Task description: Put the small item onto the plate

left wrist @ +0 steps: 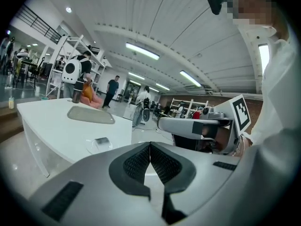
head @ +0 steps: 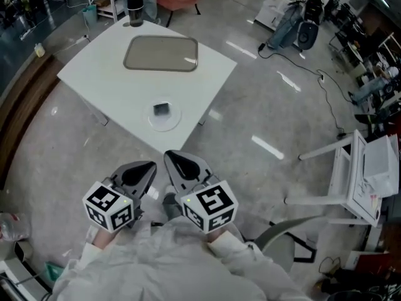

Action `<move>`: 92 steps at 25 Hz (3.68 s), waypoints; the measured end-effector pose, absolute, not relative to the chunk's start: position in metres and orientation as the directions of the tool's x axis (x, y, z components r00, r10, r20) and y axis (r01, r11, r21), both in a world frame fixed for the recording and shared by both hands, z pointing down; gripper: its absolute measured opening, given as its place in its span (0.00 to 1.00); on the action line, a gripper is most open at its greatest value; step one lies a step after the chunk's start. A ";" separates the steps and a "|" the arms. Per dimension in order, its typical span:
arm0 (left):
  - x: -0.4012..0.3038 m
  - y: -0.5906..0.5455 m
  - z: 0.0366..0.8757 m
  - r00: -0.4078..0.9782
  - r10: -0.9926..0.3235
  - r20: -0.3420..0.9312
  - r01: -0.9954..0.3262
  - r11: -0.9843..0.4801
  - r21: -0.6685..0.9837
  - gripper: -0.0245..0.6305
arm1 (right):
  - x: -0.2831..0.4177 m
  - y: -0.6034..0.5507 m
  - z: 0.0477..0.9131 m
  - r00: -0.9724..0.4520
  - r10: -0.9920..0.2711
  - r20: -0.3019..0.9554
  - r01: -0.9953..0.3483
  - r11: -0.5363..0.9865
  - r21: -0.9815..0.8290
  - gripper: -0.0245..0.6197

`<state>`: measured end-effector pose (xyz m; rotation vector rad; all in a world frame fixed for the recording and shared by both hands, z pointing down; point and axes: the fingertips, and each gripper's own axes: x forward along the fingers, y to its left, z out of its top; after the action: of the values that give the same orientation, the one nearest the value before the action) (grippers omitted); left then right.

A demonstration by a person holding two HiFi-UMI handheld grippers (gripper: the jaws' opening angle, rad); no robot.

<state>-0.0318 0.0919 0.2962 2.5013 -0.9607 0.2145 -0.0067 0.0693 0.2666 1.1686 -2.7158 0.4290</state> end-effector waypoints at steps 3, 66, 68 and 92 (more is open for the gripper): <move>-0.030 0.068 0.300 0.731 -0.614 0.299 -0.682 -0.637 0.359 0.05 | -0.006 0.046 0.269 -0.697 -0.668 0.261 -0.715 0.671 -0.197 0.06; -0.003 -0.061 0.345 0.736 -0.563 0.376 -0.676 -0.586 0.448 0.05 | 0.030 -0.081 0.330 -0.668 -0.640 0.380 -0.741 0.617 -0.263 0.06; -0.004 -0.065 0.349 0.735 -0.562 0.379 -0.677 -0.581 0.452 0.05 | 0.030 -0.084 0.333 -0.664 -0.639 0.388 -0.745 0.612 -0.268 0.06; -0.019 -0.078 0.405 0.744 -0.465 0.479 -0.667 -0.560 0.492 0.05 | 0.025 -0.096 0.389 -0.634 -0.586 0.504 -0.769 0.542 -0.338 0.06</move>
<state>-0.0194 -0.0782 0.4047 2.2678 -0.8466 0.3878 0.0249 -0.0955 0.3895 1.1188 -2.4520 0.7755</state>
